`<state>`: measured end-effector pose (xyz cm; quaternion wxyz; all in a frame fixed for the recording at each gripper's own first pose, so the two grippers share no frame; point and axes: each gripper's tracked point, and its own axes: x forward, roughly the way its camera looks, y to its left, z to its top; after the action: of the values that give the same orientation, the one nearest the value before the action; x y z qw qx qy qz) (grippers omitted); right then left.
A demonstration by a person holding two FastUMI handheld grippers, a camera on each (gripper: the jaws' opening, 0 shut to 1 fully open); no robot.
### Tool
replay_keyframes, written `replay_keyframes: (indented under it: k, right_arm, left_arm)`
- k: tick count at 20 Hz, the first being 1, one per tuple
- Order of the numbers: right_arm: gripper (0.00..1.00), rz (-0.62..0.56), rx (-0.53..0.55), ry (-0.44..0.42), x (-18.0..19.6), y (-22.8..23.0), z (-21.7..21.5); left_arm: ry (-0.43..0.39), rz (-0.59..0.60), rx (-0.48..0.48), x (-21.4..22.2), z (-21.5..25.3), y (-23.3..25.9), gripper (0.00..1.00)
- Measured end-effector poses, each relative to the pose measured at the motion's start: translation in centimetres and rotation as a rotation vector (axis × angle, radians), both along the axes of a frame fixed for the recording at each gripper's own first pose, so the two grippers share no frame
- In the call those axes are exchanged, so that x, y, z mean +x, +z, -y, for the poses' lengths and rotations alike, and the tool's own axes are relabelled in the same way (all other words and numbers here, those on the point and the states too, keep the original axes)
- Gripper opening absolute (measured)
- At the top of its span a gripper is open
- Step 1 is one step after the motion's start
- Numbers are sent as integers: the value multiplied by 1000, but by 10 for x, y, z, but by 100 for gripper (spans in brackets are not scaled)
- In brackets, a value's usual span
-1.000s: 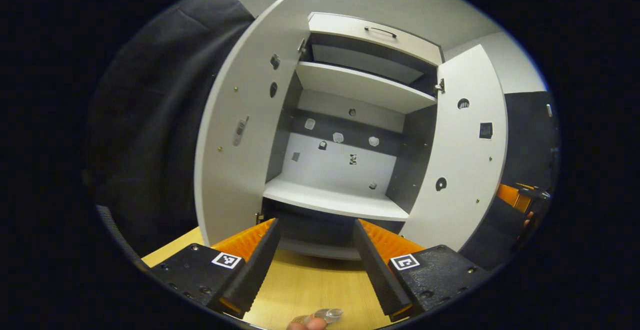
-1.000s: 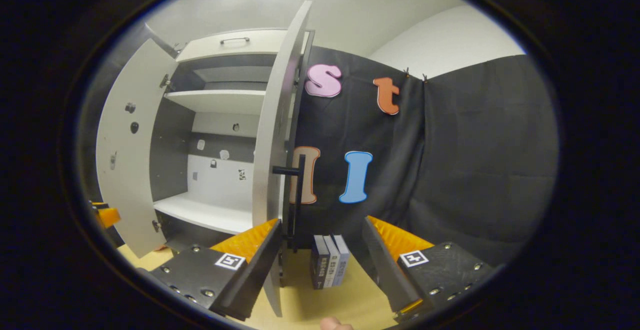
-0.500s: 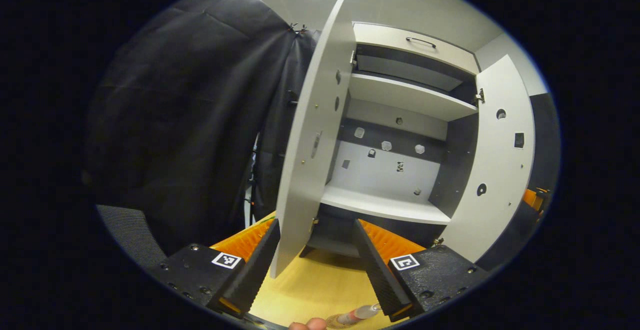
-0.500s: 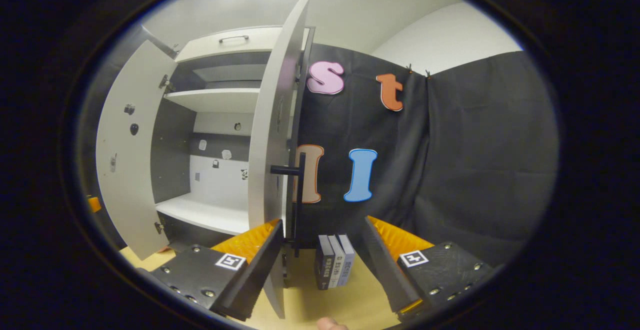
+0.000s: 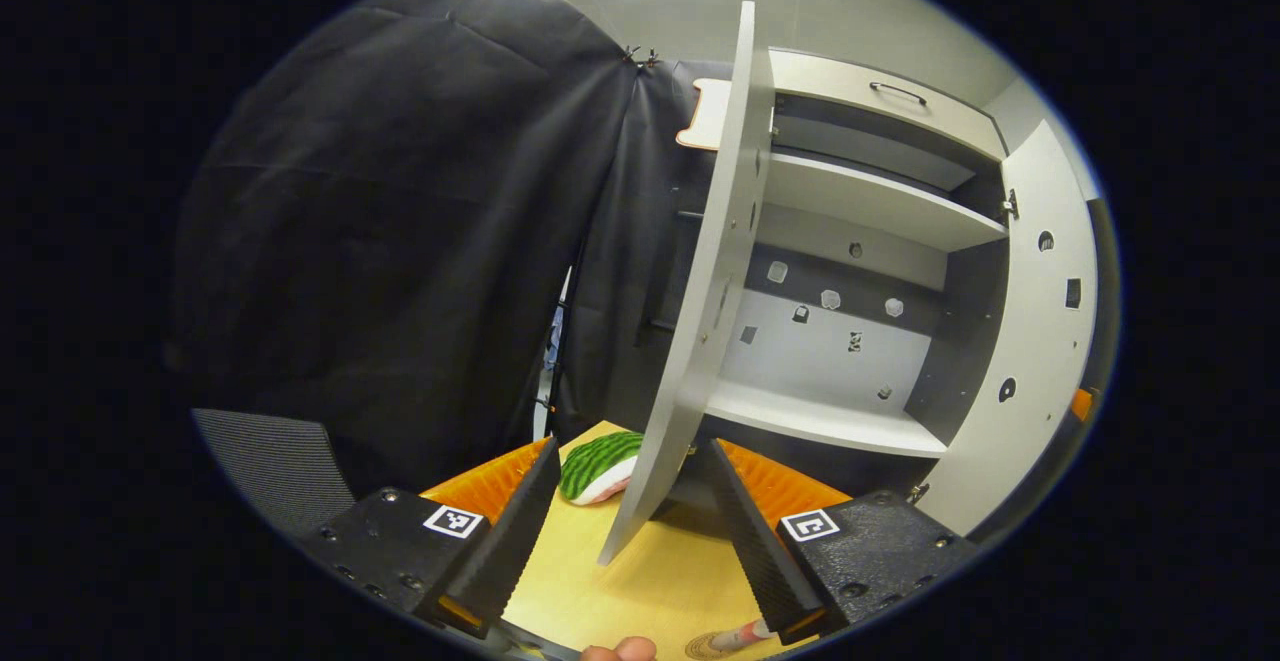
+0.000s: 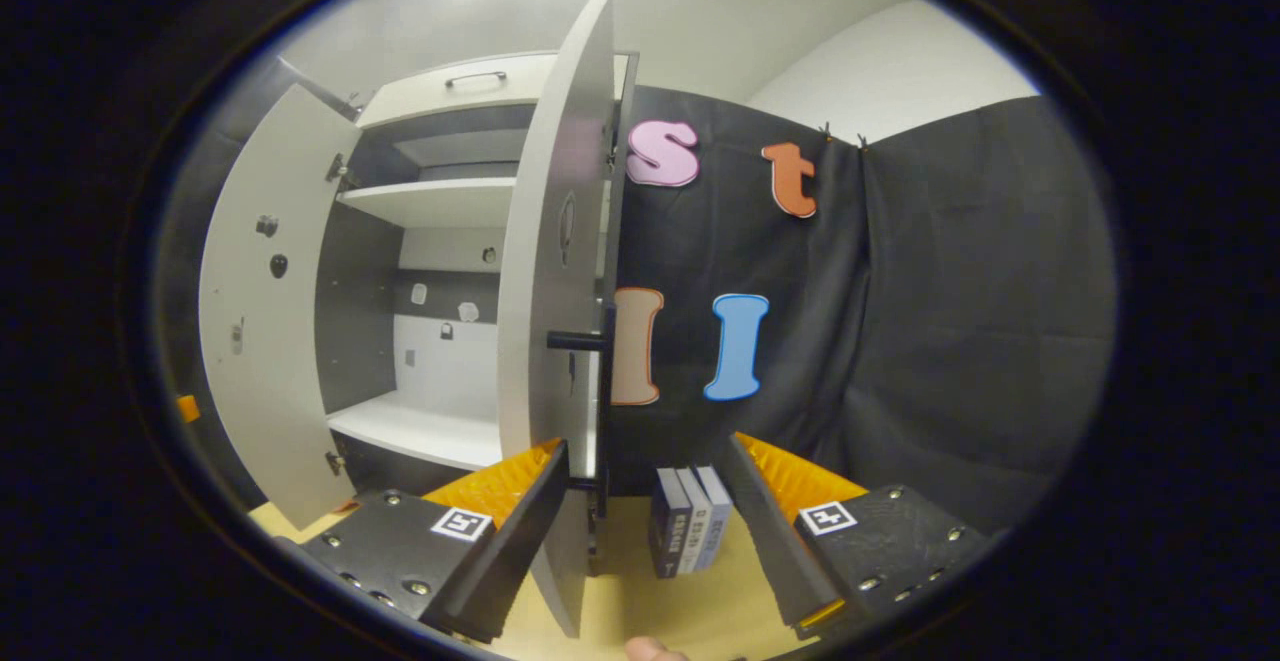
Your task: Grasp the bottle in the cabinet with the left hand and place it on the coaster, then close the right door with the right hand and the left door with the left hand.
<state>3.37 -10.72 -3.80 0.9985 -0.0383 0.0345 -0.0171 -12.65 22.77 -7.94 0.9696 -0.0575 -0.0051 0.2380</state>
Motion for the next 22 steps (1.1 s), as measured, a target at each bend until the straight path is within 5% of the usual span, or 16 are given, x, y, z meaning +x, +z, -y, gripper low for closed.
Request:
replay_keyframes:
  k: [13, 22]
  right_arm:
    - [97, -1, 65, 320, 25, -6, -183]
    - [96, -8, 62, 363, 23, -10, -205]
  left_arm:
    - [43, -31, -2, 1, -49, -5, 93]
    - [77, -13, -47, -2, -60, -8, 93]
